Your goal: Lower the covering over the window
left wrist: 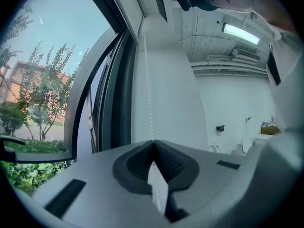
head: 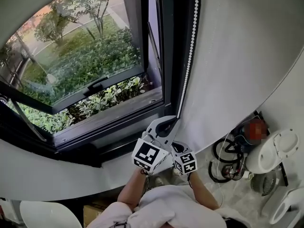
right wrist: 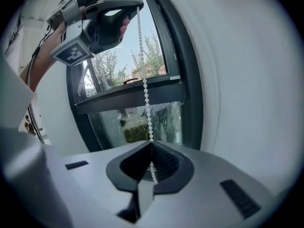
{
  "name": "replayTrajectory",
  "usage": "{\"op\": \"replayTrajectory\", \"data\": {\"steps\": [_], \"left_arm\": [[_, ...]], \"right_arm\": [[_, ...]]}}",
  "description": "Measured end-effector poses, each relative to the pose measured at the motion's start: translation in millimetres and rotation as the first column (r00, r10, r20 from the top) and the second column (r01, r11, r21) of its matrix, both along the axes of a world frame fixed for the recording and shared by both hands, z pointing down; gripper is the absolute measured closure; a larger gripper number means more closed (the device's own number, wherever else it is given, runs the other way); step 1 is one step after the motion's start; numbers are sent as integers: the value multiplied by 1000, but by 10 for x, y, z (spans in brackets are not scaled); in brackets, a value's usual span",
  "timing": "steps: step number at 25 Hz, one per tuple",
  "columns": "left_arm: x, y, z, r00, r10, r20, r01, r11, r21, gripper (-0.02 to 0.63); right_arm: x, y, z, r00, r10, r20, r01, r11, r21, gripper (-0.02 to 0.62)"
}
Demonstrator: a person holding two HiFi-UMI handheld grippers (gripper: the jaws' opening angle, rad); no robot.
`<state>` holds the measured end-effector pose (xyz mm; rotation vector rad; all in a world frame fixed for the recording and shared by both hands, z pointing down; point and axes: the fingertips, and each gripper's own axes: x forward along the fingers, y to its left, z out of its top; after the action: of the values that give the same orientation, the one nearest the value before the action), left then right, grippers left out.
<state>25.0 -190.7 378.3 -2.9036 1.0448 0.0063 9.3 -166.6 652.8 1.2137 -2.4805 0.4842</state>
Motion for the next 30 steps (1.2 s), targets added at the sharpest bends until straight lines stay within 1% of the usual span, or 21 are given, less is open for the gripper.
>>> {"op": "replayTrajectory", "data": {"steps": [3,6,15,19,22,24,25,26,27,30], "left_arm": [[-10,14,213,1000,-8,18,9,999,-35,591],[1,30,300,1000,-10,16,10,999,-48,591],[0,87,727,999,-20,32,23,993,-117,592],[2,137,883,999,-29,26,33,989,-145,592],[-9,155,931,999,-38,20,40,988,-150,592],[-23,152,933,999,-46,21,48,989,-143,592],[-31,151,938,998,-50,26,53,989,-138,592],[-40,152,946,998,-53,33,57,989,-135,592],[-48,155,952,998,-55,39,60,990,-132,592],[-76,161,940,997,-60,43,65,990,-123,592]], "right_arm": [[21,56,159,1000,7,1,-7,999,-51,598],[19,116,289,1000,4,-6,-4,996,-89,598],[43,258,688,998,-12,-67,0,985,-175,597],[72,317,838,996,-18,-92,0,980,-199,595],[77,347,894,993,-28,-111,5,979,-202,592],[75,371,912,989,-46,-140,17,980,-199,588],[71,386,901,986,-59,-156,28,981,-192,570],[67,402,868,984,-69,-167,38,983,-181,525],[69,416,807,983,-73,-169,44,985,-167,503],[125,421,477,990,-37,-134,23,994,-109,497]]}}
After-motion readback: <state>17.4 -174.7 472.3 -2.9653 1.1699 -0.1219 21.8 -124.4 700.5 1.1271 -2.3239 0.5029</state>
